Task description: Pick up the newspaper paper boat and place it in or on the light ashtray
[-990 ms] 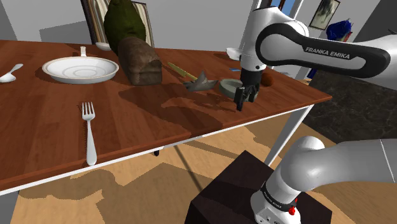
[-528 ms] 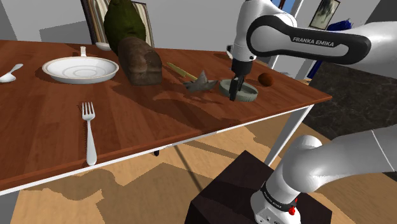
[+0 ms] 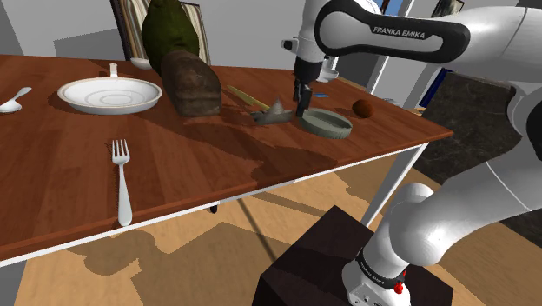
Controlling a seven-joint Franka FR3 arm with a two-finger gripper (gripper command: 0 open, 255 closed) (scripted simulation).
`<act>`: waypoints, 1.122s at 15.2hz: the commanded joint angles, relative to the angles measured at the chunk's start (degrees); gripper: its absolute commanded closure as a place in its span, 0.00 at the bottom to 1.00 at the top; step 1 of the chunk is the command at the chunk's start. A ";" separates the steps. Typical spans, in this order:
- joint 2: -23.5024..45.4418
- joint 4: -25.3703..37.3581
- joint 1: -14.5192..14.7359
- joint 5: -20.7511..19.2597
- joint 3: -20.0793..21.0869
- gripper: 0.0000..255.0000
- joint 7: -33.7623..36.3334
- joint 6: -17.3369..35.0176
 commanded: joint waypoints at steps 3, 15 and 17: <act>5.31 6.92 3.60 1.01 -1.22 0.00 -12.78 1.65; 5.24 1.11 3.31 0.68 -1.88 0.00 -12.69 7.46; 5.24 1.11 3.31 0.68 -1.88 0.00 -12.69 7.46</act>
